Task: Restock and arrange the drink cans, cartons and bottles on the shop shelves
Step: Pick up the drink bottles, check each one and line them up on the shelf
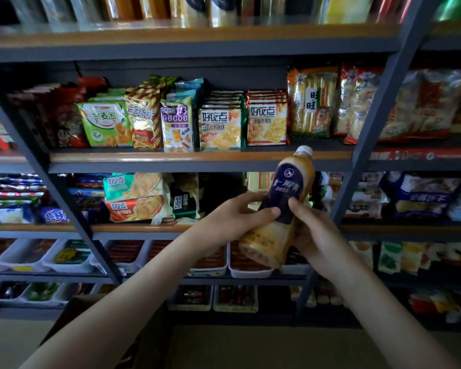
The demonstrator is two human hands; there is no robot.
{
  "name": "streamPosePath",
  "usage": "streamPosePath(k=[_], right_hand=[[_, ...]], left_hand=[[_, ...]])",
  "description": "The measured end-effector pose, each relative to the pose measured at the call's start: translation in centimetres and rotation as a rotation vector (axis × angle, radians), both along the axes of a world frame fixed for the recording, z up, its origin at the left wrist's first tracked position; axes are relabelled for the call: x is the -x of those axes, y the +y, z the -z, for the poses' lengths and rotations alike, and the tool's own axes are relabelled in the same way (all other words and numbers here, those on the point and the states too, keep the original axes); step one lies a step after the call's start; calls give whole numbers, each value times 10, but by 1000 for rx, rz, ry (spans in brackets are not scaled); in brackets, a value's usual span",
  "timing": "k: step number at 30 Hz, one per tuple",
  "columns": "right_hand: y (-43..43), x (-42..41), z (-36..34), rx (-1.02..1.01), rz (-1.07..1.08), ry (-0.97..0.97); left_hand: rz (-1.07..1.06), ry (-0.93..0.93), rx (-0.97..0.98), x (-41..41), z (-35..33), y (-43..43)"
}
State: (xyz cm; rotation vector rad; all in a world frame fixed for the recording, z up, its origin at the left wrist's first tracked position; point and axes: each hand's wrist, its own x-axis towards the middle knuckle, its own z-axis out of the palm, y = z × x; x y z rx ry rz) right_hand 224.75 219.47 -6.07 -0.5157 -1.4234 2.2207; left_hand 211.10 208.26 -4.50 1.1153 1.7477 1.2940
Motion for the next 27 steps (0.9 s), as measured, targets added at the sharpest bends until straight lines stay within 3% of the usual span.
streamPosePath(k=[5, 8, 11, 13, 16, 19, 23, 27], right_hand=[[23, -2, -33, -196, -58, -1], [38, 2, -56, -396, 14, -16], [53, 6, -79, -422, 92, 83], [65, 6, -99, -468, 136, 164], [87, 8, -136, -579, 187, 275], [114, 19, -176, -836, 386, 302], [146, 52, -221, -1108, 614, 241], [176, 102, -251, -1235, 746, 170]], left_hand=[[-51, 290, -80, -3, -31, 21], [-133, 629, -142, -10, -56, 34], [-280, 952, -256, -19, -78, 47], [-300, 997, -352, -16, -94, 59], [-170, 893, -459, 3, -127, 78], [-177, 904, -520, 27, -163, 89], [-311, 1180, -451, 72, -200, 98], [-425, 1408, -499, 122, -232, 119]])
